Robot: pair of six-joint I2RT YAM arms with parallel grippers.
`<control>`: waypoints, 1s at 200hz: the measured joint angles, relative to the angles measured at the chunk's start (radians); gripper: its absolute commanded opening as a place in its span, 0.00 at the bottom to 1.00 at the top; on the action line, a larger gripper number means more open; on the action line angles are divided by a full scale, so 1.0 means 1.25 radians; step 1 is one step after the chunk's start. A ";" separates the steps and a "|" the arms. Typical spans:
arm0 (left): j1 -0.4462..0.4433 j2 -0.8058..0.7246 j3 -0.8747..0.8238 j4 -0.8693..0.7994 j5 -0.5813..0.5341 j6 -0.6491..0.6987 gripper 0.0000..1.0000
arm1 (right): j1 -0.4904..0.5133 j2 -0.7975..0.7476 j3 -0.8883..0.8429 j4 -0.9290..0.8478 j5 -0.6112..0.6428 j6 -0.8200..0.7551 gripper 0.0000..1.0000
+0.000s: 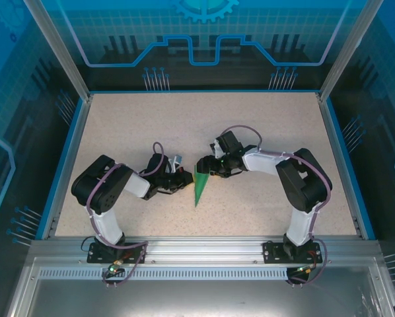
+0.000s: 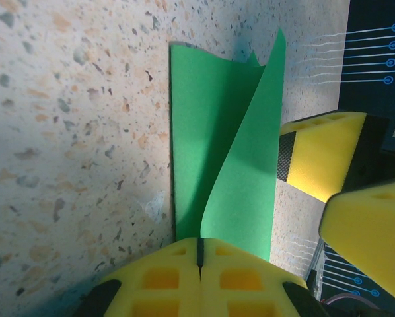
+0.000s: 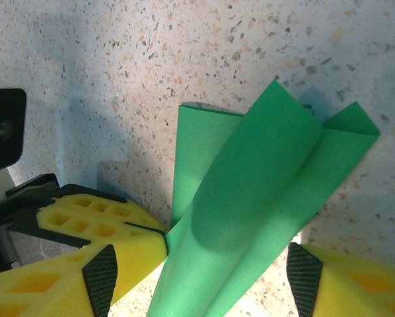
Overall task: Fold a paper plane with a square sheet of paper (fold left side to right side)
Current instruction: Fold the wing for the fifth time at the center of the table.
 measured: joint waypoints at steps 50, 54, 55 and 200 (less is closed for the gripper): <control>0.000 0.000 0.003 -0.005 0.003 0.000 0.00 | 0.000 0.011 0.011 0.006 -0.010 0.000 0.72; 0.000 0.000 0.003 -0.005 0.003 0.000 0.00 | 0.000 0.013 0.013 0.007 -0.012 0.000 0.72; 0.000 0.000 0.003 -0.005 0.003 0.000 0.00 | 0.000 0.013 0.013 0.007 -0.012 0.000 0.72; 0.001 0.000 0.035 -0.069 0.015 0.019 0.00 | 0.003 0.052 0.051 -0.022 -0.013 -0.013 0.72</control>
